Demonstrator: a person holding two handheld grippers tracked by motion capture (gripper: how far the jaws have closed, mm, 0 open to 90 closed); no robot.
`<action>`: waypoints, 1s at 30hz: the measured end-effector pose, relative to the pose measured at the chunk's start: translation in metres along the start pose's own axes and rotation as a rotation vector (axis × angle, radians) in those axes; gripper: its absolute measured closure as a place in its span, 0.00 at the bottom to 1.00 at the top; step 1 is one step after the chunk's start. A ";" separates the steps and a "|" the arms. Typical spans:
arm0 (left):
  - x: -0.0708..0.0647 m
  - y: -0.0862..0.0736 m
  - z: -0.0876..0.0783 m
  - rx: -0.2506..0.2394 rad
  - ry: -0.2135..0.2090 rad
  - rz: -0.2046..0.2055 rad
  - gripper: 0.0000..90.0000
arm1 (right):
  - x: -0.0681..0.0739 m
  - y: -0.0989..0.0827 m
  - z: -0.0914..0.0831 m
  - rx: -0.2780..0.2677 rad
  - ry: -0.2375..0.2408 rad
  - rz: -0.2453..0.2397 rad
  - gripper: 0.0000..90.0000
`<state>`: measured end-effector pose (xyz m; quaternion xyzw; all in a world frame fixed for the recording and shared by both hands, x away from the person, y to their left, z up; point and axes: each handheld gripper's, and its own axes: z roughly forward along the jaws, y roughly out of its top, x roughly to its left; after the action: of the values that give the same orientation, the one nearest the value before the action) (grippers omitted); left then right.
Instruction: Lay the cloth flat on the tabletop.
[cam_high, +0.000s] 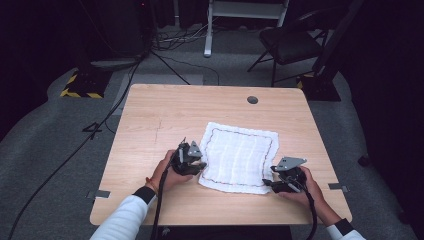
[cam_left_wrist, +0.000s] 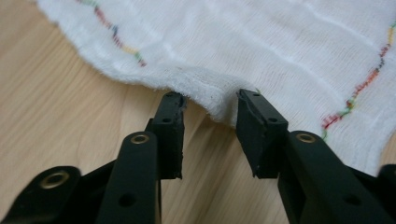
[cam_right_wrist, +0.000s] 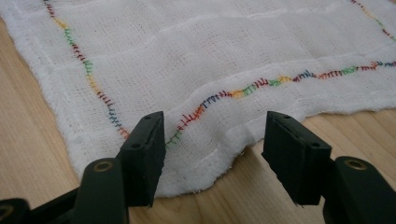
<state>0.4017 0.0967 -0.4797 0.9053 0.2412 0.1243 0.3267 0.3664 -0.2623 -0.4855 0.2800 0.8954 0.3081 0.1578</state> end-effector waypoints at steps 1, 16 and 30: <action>-0.002 0.004 0.002 -0.006 -0.011 0.014 0.74 | 0.000 0.000 0.000 -0.002 0.001 0.001 0.44; -0.047 0.069 0.027 -0.008 -0.116 0.223 0.64 | -0.004 -0.004 -0.001 -0.008 -0.004 0.003 0.41; -0.006 -0.018 -0.026 0.040 0.022 -0.017 0.49 | -0.015 -0.018 -0.013 0.020 -0.046 0.048 0.40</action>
<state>0.3804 0.1201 -0.4720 0.9083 0.2548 0.1264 0.3067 0.3651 -0.2890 -0.4849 0.3101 0.8877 0.2962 0.1678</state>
